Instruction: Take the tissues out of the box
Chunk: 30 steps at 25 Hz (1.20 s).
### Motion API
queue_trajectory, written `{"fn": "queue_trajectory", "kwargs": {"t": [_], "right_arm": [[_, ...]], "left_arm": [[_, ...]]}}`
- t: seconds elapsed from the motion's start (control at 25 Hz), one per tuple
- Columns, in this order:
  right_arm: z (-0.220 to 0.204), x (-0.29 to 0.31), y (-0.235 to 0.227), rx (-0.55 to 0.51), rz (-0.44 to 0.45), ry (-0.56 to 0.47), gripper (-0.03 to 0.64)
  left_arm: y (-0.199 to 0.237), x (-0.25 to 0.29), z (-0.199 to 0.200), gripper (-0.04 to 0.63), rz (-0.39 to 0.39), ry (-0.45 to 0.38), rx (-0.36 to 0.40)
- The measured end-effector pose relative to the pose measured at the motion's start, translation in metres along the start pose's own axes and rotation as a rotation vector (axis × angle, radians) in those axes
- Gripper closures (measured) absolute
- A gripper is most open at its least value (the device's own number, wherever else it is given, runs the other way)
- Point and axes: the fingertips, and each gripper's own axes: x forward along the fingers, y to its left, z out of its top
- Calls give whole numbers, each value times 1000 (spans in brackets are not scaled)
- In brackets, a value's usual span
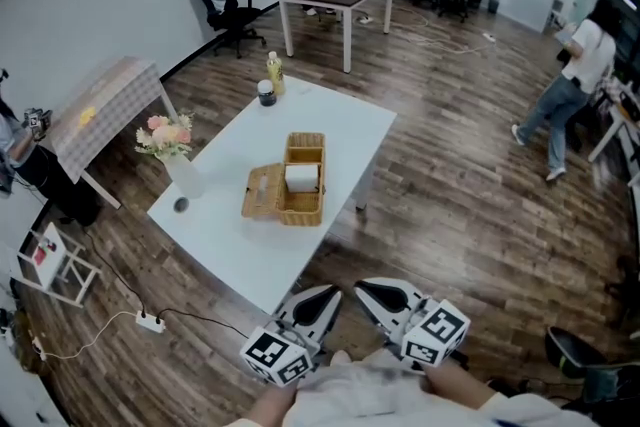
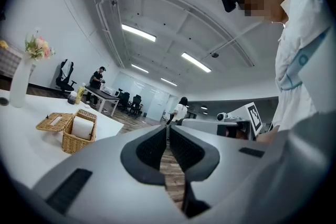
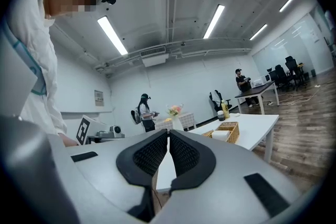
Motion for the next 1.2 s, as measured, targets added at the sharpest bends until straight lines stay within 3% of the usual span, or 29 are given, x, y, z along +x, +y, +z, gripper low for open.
{"fn": "queue_trajectory", "kwargs": {"t": [0.28, 0.8, 1.2], "right_arm": [[-6, 3, -7, 37, -14, 13, 578], [-10, 21, 1, 13, 15, 34, 578], [-6, 58, -36, 22, 53, 67, 578]], "left_arm": [[3, 1, -1, 575, 2, 4, -5], [17, -12, 3, 575, 33, -11, -6], [59, 10, 13, 575, 89, -18, -23]]}}
